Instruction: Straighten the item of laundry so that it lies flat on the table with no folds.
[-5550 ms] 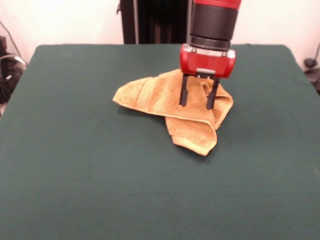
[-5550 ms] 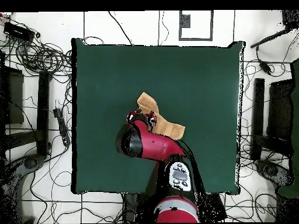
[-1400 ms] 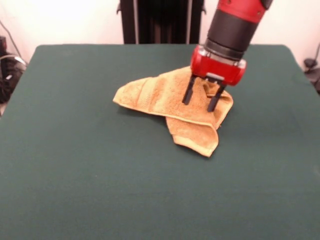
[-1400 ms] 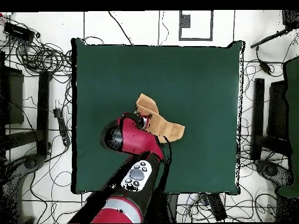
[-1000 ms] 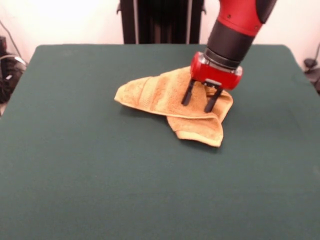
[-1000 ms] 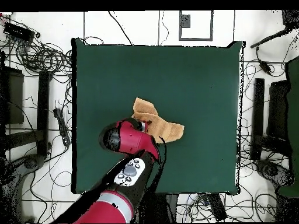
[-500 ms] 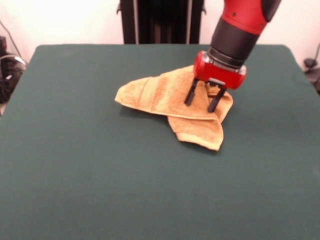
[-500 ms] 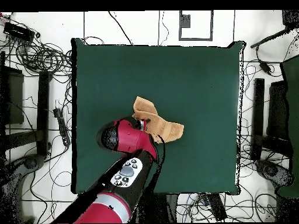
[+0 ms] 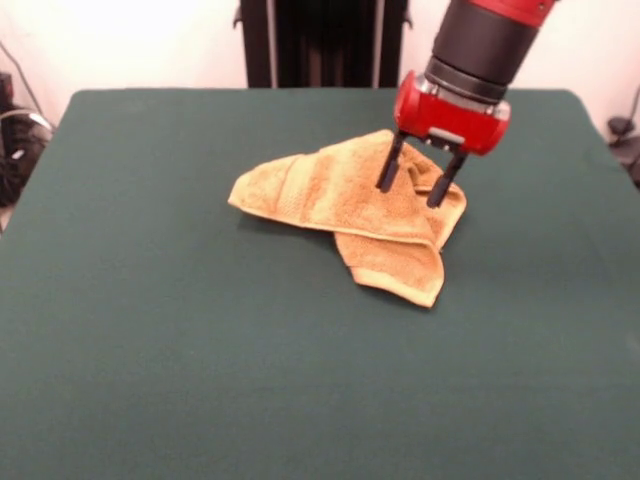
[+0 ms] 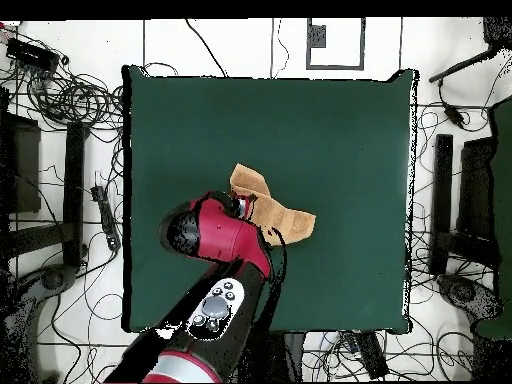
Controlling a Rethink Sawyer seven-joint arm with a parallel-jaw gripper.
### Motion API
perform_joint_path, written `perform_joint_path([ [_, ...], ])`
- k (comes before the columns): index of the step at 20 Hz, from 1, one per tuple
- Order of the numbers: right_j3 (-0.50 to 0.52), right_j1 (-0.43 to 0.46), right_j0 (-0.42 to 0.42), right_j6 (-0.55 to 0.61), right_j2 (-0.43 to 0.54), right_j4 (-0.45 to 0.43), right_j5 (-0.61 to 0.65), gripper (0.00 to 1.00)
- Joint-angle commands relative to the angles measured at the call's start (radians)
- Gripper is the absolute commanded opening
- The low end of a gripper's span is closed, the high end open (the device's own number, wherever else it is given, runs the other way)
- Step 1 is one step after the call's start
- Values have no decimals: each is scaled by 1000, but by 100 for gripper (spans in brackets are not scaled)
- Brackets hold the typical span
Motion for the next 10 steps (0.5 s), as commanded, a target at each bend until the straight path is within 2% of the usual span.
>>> perform_joint_path([
  [1,-29,70,54,232,43,25,101,100],
  [10,-69,165,88,276,27,65,63,100],
])
